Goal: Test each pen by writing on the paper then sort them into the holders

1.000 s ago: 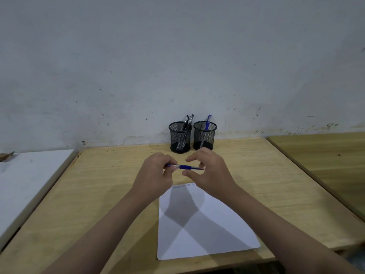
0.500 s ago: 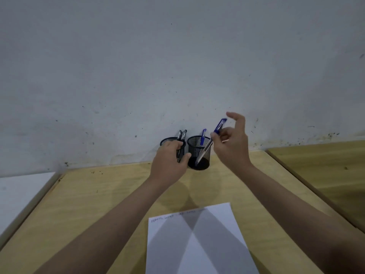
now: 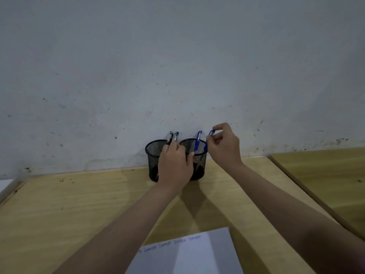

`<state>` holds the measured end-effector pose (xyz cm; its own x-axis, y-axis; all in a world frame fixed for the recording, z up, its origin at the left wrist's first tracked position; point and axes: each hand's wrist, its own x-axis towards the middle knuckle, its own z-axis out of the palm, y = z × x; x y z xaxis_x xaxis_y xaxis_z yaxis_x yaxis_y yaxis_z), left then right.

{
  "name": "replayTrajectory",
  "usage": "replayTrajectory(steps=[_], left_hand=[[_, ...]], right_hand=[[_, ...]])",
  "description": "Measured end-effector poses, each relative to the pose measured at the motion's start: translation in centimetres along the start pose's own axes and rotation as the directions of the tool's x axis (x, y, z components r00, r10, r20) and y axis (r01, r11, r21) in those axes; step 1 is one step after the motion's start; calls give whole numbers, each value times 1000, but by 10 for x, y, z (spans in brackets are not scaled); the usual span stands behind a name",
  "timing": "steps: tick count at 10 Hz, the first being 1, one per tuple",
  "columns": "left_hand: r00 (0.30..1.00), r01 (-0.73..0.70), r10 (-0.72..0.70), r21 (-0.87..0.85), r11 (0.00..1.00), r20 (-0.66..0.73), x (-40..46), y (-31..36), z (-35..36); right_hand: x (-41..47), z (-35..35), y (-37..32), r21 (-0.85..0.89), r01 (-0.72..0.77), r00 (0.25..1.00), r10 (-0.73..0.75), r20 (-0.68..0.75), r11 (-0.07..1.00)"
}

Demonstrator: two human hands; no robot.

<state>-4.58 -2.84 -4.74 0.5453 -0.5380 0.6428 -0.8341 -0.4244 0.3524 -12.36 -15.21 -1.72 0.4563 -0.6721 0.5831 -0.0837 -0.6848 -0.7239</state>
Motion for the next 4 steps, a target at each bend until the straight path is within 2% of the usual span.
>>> replayTrajectory(steps=[1,2,3,4], left_hand=[[999,6,-7,-19,1000,-32,1,-1,3],[999,46,-46,-45,998,0,0,0,1],[998,4,-4,-14,1000,63,-4,2,-4],[972,15,-25,43,999,232,-21,8,-15]], right_hand=[[-3,6,9,-15,-59,997,60,39,998],[-7,2,8,-49,-77,996,79,52,996],[-8,-12,-7,-49,-7,999,5,-31,999],[-16,-36,-38,15,149,976,-144,-162,989]])
